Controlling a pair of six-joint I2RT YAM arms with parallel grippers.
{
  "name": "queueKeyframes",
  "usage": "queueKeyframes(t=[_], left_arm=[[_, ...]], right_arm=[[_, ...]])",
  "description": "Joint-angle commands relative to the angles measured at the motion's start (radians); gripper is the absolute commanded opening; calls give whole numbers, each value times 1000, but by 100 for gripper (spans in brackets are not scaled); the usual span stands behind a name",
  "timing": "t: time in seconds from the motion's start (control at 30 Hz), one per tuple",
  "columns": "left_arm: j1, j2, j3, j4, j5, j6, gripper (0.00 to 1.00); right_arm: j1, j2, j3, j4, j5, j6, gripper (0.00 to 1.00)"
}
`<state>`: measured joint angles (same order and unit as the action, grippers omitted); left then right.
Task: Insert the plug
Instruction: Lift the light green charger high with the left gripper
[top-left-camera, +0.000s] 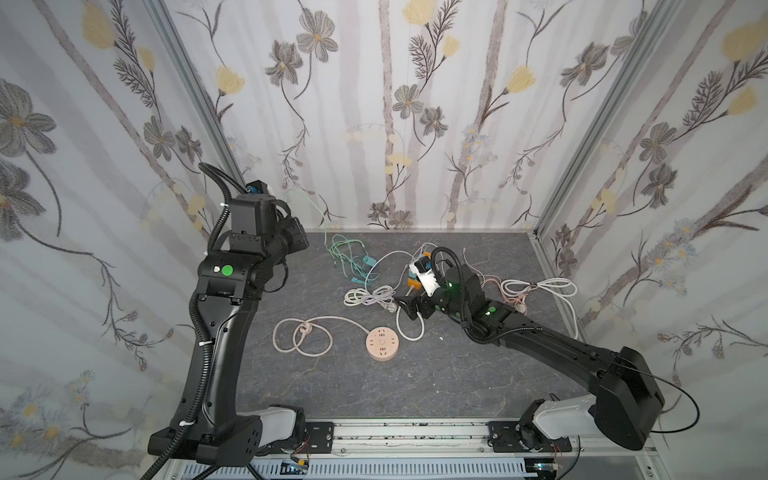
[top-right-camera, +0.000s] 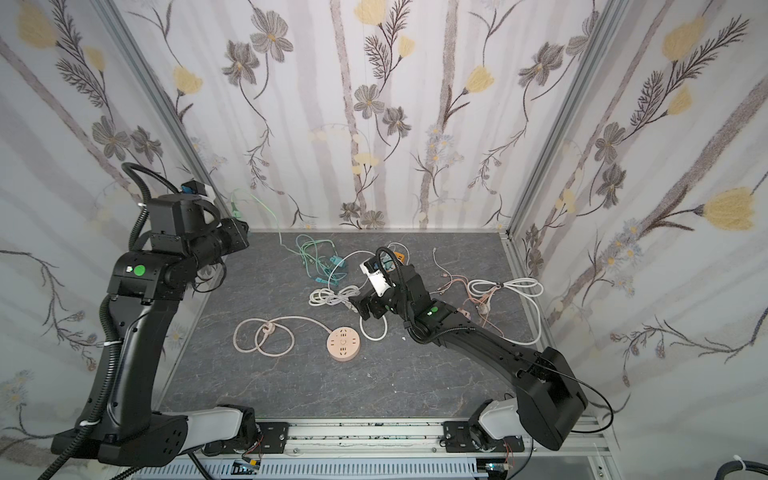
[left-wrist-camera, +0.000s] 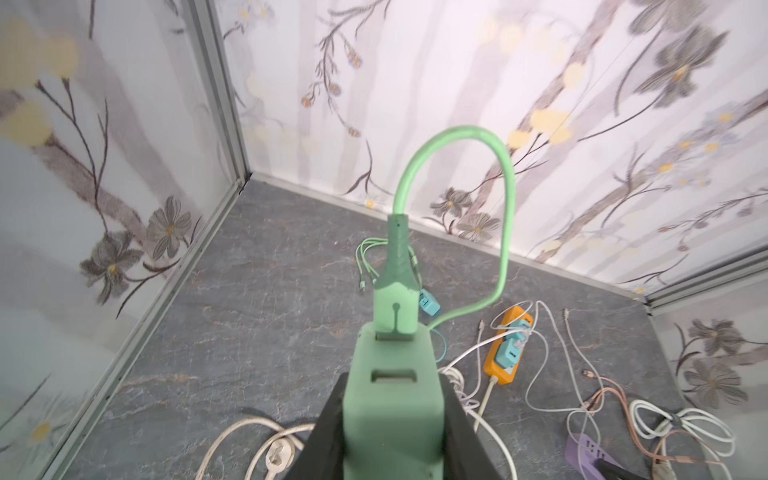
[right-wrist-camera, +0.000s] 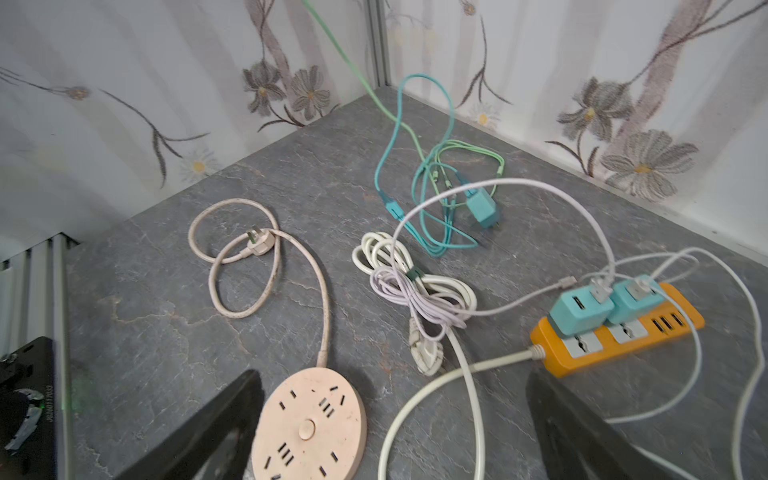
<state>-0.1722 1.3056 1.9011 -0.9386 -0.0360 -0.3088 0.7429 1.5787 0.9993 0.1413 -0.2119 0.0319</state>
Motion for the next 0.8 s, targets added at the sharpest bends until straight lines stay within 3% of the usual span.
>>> queueKeyframes(t=[0.0,0.17,0.33,0.43,0.6,0.77], left_arm=[[0,35,137,-68,145,1,0],[0,111,322,-62,360,-38,0],[0,169,476,-109,367,-21,0],[3,194,542,-112,433,-39,0],[3,208,553,-86,519,-85,0],[5,198,553,-93,512,-84,0]], right_arm=[[14,67,68,110,-99,-22,98],[26,138,157,143,-110,-19,98],[27,193,200,140,-105,-33,99],[27,265,282,105,-127,-54,98],[29,435,445,183,-247,-23,98],[65,642,645,217,-181,81,93]])
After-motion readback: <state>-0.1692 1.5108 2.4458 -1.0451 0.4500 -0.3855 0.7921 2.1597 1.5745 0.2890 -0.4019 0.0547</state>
